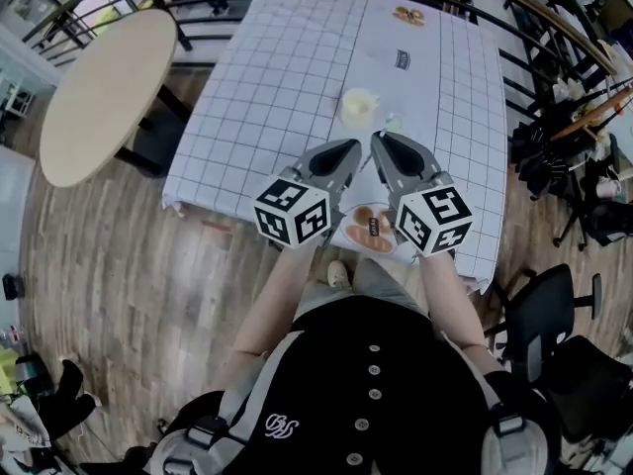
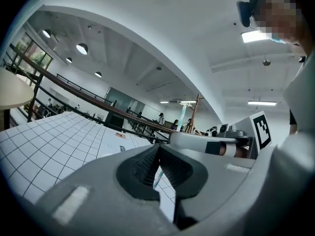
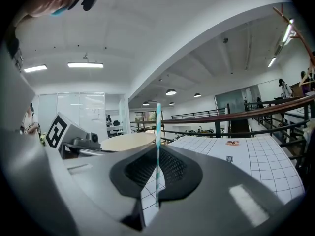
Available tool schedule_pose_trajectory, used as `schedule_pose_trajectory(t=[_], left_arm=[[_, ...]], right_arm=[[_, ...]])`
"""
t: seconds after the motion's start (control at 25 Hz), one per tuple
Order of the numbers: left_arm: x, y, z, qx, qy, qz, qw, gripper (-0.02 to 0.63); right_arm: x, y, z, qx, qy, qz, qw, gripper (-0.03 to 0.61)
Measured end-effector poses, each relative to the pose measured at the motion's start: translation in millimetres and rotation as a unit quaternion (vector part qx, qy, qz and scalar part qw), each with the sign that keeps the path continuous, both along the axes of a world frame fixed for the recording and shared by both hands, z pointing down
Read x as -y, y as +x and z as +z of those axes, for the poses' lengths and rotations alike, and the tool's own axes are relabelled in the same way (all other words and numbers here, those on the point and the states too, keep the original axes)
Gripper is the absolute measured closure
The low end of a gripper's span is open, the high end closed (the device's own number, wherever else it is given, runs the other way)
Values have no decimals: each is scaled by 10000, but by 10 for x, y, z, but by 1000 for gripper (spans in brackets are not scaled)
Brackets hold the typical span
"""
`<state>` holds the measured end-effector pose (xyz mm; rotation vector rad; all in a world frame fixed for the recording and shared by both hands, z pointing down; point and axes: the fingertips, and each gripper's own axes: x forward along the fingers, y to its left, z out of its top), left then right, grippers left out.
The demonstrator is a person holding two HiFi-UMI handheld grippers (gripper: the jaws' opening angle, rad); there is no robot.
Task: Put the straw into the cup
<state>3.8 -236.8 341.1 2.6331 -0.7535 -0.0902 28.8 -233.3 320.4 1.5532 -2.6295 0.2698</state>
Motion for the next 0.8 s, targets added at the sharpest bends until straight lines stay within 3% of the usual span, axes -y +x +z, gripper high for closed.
schedule_pose_trajectory(t=[0.44,0.8], left_arm=[[295,-206,133,30,-152,-218,9996,621],[622,-117,191,114,-220,-284,9993,621]], right_arm=[[377,-7,157,-73,-164,-39,9998,565],[748,80,178,-20,-188,-146,9997,564]])
